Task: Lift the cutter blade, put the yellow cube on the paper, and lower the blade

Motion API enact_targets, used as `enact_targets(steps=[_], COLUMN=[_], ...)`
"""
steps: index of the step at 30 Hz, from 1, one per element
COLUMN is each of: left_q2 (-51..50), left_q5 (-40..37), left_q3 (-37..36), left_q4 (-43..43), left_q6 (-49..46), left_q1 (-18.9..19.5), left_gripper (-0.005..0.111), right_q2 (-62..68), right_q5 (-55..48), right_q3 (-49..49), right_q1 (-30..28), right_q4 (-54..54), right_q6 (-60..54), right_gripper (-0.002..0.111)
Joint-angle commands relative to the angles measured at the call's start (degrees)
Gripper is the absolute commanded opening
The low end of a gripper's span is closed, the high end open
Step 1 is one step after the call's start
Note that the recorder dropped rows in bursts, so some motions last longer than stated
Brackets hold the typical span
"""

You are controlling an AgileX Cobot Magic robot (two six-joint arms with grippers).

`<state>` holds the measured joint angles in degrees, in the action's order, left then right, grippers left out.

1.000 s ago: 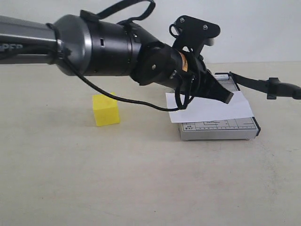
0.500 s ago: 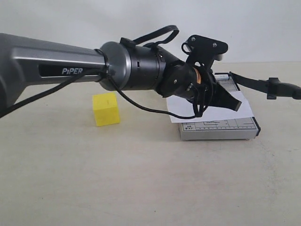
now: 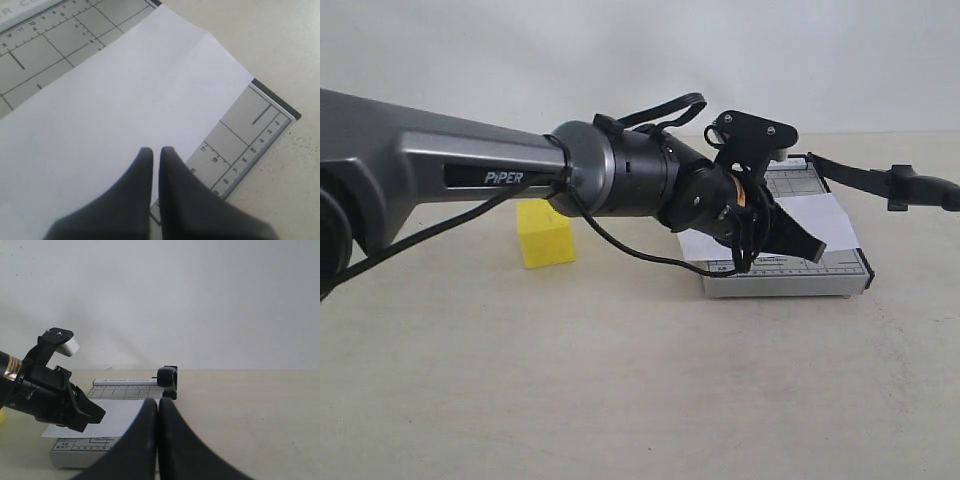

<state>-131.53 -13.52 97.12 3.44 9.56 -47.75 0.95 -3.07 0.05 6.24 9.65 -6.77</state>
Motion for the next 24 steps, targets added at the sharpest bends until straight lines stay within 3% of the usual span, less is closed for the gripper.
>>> enact_targets(steps=[1, 24], left_q2=[-1.51, -6.79], left_q5=[0.38, 3.65], left_q3=[0.65, 4.21], left_q4=[-0.65, -1.06], left_q6=[-0.24, -2.45], left_q1=[-0.27, -2.77], left_gripper=[0.005, 0.005], right_q2=[-0.34, -0.34], right_q5=[0.67, 0.67], right_q3=[-0.05, -0.05], right_q1=[0.08, 0.08], right_q4=[-0.09, -0.09], right_q6=[0.27, 0.27], right_gripper=[0.0, 0.0])
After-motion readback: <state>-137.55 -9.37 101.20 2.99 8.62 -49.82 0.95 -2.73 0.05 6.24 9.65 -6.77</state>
